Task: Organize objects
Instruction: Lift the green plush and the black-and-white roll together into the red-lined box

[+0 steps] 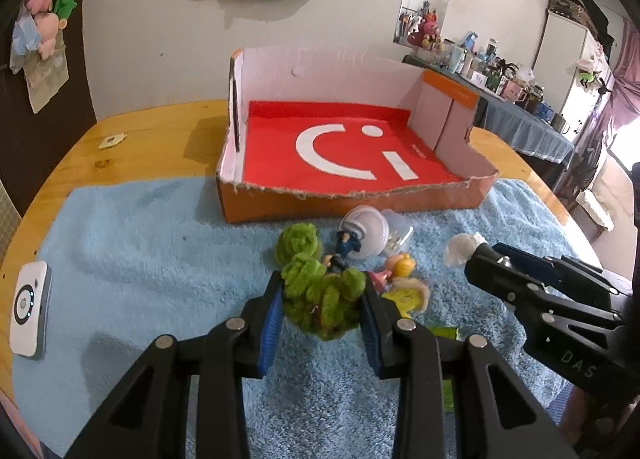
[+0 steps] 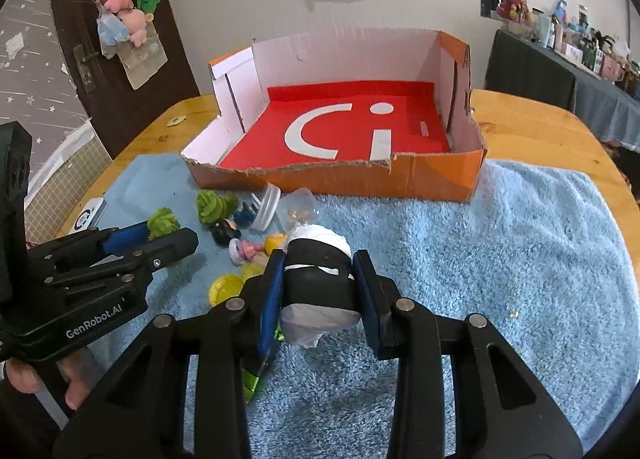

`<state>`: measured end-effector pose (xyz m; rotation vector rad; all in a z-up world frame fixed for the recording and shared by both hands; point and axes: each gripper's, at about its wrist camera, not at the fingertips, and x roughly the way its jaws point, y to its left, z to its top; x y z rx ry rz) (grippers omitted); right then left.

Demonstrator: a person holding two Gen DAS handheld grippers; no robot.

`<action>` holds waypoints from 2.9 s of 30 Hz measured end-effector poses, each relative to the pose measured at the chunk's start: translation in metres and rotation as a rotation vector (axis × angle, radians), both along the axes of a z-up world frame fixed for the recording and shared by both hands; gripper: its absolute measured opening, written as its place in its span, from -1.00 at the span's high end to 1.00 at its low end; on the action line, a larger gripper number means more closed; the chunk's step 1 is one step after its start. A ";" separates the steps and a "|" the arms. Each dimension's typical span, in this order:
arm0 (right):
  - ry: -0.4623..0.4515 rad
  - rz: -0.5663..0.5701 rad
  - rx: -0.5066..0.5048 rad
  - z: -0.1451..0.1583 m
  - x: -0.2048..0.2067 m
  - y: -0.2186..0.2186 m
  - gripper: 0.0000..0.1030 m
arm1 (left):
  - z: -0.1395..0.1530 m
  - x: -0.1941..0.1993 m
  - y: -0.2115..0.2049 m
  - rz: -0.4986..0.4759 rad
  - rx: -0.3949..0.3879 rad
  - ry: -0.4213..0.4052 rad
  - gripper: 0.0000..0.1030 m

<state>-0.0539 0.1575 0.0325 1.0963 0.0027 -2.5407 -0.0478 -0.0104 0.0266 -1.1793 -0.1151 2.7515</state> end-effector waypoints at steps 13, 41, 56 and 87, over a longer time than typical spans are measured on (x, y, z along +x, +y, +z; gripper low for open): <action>0.047 0.001 -0.005 0.026 -0.015 0.000 0.37 | 0.024 -0.022 0.003 -0.002 -0.011 0.046 0.29; 0.064 -0.020 -0.040 0.061 -0.106 -0.002 0.37 | 0.061 -0.123 0.008 0.011 -0.015 0.080 0.29; 0.012 -0.063 0.008 0.043 -0.167 -0.003 0.37 | 0.046 -0.179 0.012 0.019 -0.007 0.015 0.29; -0.210 -0.072 0.106 -0.010 -0.228 -0.010 0.37 | -0.015 -0.242 0.006 0.025 -0.011 -0.260 0.29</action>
